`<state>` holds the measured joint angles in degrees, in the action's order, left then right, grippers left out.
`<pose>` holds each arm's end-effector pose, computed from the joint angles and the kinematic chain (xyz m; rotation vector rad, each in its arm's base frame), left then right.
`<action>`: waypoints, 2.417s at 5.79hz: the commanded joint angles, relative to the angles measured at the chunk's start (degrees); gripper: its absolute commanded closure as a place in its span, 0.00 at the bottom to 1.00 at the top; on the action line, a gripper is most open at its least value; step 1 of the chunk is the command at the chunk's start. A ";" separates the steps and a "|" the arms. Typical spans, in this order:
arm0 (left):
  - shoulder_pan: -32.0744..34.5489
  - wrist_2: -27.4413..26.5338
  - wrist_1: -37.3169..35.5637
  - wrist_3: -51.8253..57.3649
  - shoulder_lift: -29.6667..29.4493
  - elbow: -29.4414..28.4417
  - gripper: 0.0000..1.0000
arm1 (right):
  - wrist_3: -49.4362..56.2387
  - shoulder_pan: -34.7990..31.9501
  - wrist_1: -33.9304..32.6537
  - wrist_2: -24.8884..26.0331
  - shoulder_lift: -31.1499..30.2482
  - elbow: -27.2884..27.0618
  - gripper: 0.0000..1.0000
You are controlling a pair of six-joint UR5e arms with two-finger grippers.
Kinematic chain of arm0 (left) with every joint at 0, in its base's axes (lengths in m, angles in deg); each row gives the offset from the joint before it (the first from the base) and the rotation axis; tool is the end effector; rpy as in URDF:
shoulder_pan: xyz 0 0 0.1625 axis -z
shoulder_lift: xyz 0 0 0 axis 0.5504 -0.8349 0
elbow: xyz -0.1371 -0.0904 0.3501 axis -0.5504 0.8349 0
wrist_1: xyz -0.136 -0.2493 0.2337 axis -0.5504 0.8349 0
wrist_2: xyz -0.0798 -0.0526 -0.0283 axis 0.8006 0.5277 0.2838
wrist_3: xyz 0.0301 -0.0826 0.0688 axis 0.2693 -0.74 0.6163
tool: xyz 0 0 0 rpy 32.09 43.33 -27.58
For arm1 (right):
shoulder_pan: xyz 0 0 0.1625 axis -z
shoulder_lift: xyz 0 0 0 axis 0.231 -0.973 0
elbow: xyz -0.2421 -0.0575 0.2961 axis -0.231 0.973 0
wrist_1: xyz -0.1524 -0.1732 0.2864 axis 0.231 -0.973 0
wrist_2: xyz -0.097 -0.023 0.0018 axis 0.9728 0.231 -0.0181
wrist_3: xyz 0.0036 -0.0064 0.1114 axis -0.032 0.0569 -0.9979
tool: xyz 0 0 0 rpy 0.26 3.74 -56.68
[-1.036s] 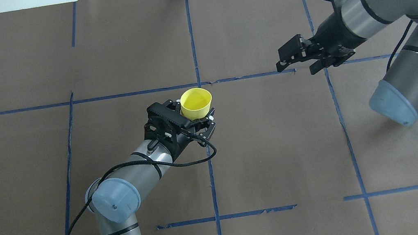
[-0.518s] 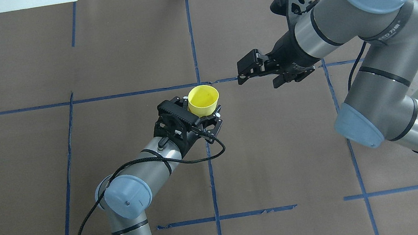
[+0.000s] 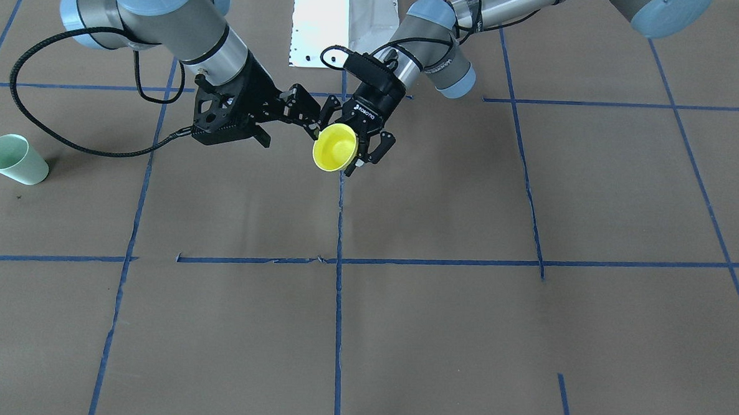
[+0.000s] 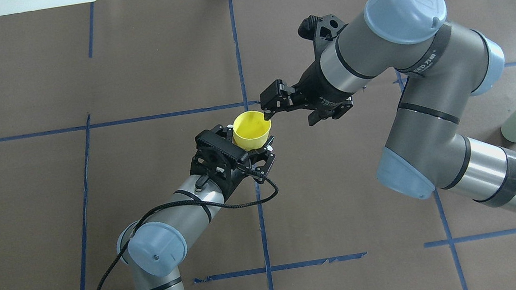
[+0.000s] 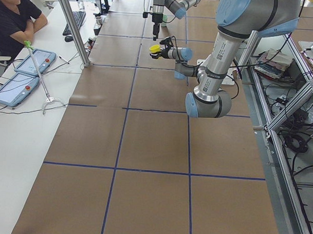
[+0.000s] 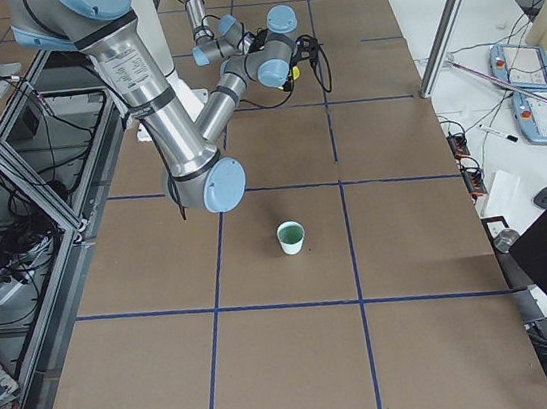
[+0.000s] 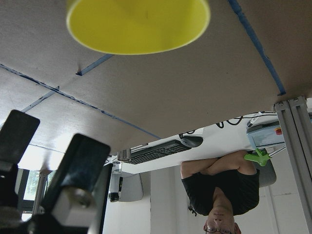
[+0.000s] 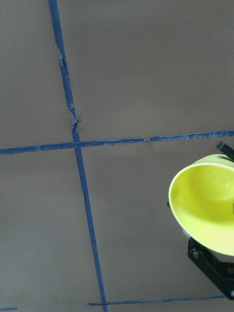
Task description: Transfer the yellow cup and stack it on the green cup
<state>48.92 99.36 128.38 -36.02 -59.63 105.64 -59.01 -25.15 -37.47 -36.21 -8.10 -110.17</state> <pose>0.5309 -0.3449 0.2081 1.3330 1.0239 0.1607 -0.4036 -0.4146 0.1993 -0.0108 -1.1870 0.1069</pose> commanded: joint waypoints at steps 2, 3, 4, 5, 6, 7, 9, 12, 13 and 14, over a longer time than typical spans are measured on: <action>-1.02 0.75 -0.17 11.64 0.92 2.73 0.84 | 0.16 2.55 0.11 -0.17 -0.13 0.53 0.00; -2.59 0.66 -0.44 11.94 0.92 2.56 0.83 | 0.25 2.82 0.11 -0.17 -0.04 0.53 0.00; -2.87 0.66 -0.44 11.94 0.92 2.55 0.82 | 0.34 2.91 0.11 -0.17 -0.04 0.53 0.05; -3.30 0.58 -0.44 11.94 0.92 2.64 0.77 | 0.25 2.91 0.11 -0.17 -0.12 0.53 0.30; -3.48 0.49 -0.35 11.94 0.83 2.55 0.71 | 0.25 3.08 0.11 -0.17 -0.21 0.53 0.49; -3.66 0.40 -0.35 11.94 0.66 2.55 0.66 | 0.34 3.52 0.28 -0.17 -0.65 0.53 0.49; -3.66 0.22 -0.26 11.85 0.66 2.55 0.65 | 0.34 4.31 0.37 0.00 -0.65 0.44 0.48; -3.66 0.22 -0.26 11.94 0.65 2.55 0.51 | 0.16 4.58 0.81 -0.09 -1.00 0.44 1.00; -3.66 0.14 -0.26 11.94 0.65 2.55 0.43 | 0.16 4.58 0.72 -0.09 -1.00 0.44 1.00; -3.66 0.05 -0.35 11.94 0.65 2.55 0.23 | 0.16 4.58 0.55 -0.09 -1.00 0.44 1.00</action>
<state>45.24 99.49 128.09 -24.09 -58.97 108.18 -58.84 -20.57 -36.79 -36.31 -9.07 -109.75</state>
